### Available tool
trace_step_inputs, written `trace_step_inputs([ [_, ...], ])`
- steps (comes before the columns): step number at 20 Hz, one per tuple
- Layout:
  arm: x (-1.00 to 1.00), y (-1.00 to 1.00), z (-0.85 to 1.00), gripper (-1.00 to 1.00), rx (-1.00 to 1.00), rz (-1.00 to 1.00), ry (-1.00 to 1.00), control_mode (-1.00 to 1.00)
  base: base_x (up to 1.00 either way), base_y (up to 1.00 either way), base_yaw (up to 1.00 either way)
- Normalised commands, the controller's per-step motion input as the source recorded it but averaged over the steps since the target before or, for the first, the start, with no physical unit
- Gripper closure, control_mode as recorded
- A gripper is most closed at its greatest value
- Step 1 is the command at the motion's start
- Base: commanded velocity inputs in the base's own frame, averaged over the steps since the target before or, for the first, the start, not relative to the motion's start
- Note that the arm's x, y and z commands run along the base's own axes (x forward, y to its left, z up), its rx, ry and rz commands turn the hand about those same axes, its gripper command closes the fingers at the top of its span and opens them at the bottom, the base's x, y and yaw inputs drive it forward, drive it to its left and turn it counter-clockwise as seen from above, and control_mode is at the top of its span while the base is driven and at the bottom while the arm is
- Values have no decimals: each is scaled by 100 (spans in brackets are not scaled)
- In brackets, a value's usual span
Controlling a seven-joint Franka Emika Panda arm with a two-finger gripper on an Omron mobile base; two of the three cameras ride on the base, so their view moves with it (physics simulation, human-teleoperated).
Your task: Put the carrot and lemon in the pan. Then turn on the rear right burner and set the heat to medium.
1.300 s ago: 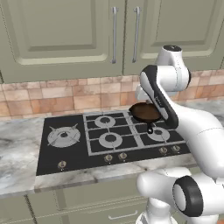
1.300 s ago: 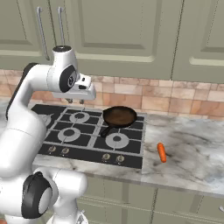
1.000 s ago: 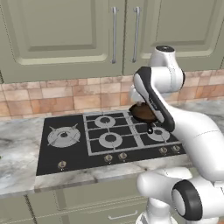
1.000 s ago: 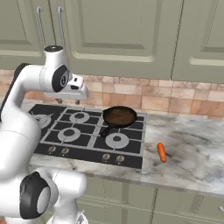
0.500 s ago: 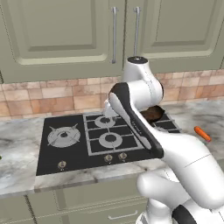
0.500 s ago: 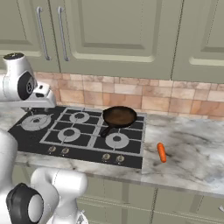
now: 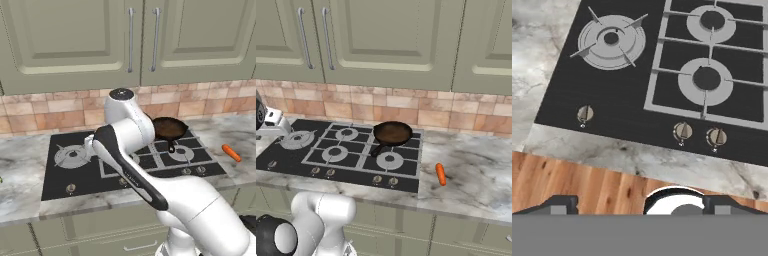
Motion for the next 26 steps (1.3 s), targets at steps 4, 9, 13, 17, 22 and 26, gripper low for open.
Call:
trace_step_inputs([
  [4, 25, 59, -5, -100, 9, -7, 0, -100, 0, 0, 0],
  [9, 50, 39, -22, -100, 8, -15, 7, -100, 0, 0, 0],
  [13, 55, 37, -31, -100, 2, -17, 12, -100, 0, 0, 0],
  [17, 49, 47, -47, -100, -1, -3, 30, -100, 0, 0, 0],
  [22, 40, 39, -37, -100, -4, 11, 26, -100, 0, 0, 0],
  [26, 30, 9, -8, -100, -1, 19, 5, -100, 0, 0, 0],
])
